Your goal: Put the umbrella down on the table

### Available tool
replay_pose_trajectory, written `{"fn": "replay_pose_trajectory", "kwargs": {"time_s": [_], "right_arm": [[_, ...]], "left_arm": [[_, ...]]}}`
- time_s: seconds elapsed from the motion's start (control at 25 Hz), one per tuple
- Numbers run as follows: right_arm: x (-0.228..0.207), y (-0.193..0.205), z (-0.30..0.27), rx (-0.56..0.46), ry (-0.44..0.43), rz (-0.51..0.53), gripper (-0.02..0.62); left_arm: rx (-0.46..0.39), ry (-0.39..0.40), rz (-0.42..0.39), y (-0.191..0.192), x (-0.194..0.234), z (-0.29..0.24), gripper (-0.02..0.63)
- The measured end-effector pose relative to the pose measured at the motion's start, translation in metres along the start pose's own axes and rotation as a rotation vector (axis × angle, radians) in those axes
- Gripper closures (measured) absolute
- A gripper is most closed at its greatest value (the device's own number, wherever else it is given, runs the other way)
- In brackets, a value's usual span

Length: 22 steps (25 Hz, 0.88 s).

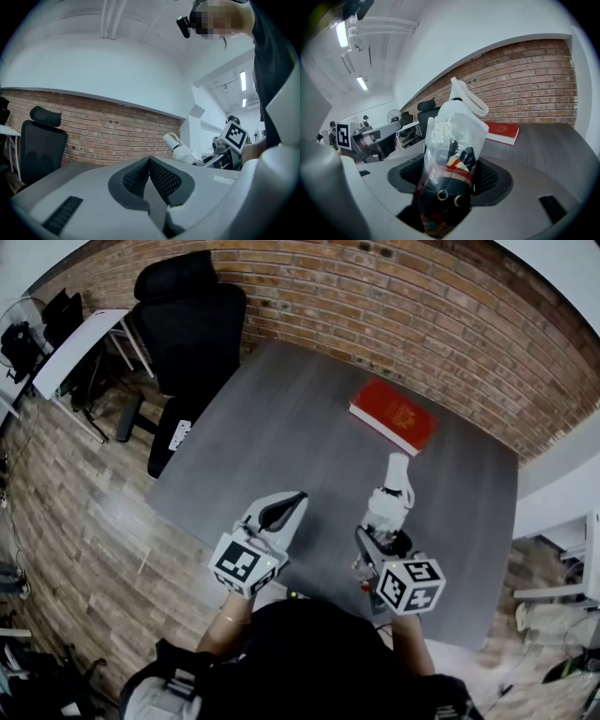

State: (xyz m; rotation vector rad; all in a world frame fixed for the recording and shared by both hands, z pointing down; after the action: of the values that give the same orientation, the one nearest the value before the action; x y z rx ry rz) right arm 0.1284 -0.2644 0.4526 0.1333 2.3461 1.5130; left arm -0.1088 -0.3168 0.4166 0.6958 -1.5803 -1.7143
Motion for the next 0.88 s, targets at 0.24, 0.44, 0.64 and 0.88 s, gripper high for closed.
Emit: {"fn": "replay_pose_trajectory", "kwargs": {"time_s": [0.24,0.44,0.64,0.88], "right_arm": [[-0.003,0.003,-0.023,0.025,0.000,-0.019,0.305],[-0.007,0.007,-0.038,0.049,-0.004,-0.018,0.305],[-0.010,0.014,-0.054,0.098,-0.006,-0.006,0.305],[-0.014,0.028,-0.069,0.149,0.006,0.011,0.305]], "left_arm": [[0.039,-0.016,0.002,-0.006,0.016,-0.005,0.603],[0.067,-0.020,0.018,-0.003,0.022,-0.012,0.603],[0.049,-0.022,0.006,-0.003,0.026,-0.011,0.603],[0.078,-0.059,0.031,0.002,0.028,-0.003,0.603]]}}
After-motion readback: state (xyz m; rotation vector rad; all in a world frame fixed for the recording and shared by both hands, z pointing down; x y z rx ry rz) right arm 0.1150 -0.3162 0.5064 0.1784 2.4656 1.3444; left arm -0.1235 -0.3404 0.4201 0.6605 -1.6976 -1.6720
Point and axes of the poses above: the fingertips, and each gripper's own axes: z backward along the fingers, x to its left, y out of its underside, the point moved 8 cm from there along z, backward along the fingers, and after that the axes turned 6 degrees about -x, right-handed, at the moved point
